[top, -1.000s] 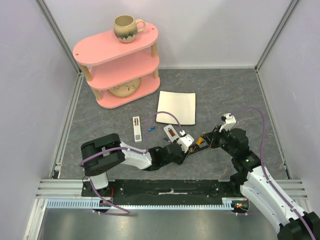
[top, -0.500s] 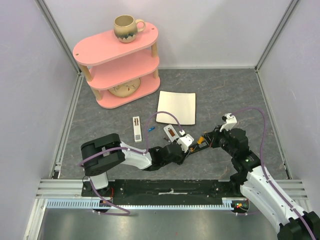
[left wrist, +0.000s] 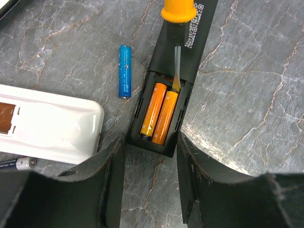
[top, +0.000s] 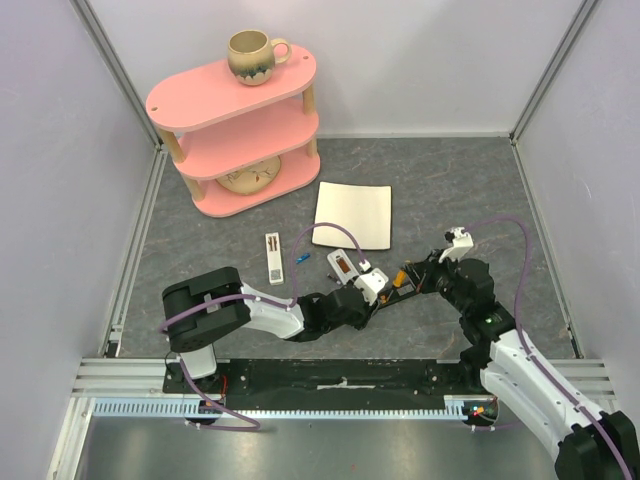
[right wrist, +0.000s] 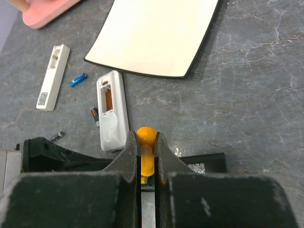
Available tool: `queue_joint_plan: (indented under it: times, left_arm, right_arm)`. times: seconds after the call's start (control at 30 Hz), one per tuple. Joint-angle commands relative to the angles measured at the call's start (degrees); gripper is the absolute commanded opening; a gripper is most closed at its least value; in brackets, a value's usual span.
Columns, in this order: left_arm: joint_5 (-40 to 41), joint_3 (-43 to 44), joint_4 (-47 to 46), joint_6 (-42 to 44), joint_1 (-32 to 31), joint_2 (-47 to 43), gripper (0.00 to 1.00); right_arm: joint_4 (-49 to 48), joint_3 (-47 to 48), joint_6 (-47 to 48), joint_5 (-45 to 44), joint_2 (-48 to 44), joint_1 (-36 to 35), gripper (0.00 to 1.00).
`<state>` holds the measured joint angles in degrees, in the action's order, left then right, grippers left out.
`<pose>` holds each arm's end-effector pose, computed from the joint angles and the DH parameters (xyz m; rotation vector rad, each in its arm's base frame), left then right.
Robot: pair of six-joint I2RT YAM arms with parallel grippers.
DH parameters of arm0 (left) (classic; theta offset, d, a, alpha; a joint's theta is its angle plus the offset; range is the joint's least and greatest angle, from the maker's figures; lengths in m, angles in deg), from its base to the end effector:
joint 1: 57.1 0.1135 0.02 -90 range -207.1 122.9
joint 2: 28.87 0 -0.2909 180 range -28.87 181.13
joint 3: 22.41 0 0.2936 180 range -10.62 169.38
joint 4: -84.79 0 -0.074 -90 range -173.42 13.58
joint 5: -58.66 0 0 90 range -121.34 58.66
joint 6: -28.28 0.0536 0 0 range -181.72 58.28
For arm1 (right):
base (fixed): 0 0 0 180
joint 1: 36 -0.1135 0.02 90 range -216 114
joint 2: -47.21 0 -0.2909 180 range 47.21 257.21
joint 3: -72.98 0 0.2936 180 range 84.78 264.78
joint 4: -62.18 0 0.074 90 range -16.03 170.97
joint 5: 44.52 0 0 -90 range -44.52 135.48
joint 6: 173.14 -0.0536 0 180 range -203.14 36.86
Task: Unload the batteries from the remote control
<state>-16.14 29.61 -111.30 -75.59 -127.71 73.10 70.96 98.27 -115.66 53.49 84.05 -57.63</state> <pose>0.1373 -0.3478 0.1033 0.9029 1.9996 -0.5684 0.1776 0.0785 0.1850 0.0926 1.9967 0.7569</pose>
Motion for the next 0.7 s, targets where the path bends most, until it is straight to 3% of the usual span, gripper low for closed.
queue_joint_plan:
  times: [0.0,0.67]
  left_arm:
    - [-3.5,-2.4,12.8,-4.5,-0.3,6.1,0.02]
    - [-3.5,-2.0,12.3,-5.0,-0.1,8.1,0.02]
  right_arm:
    - [-5.7,-3.5,-6.1,6.1,1.9,-0.5,0.00]
    - [-16.1,-3.7,-16.5,14.1,0.0,-0.5,0.00]
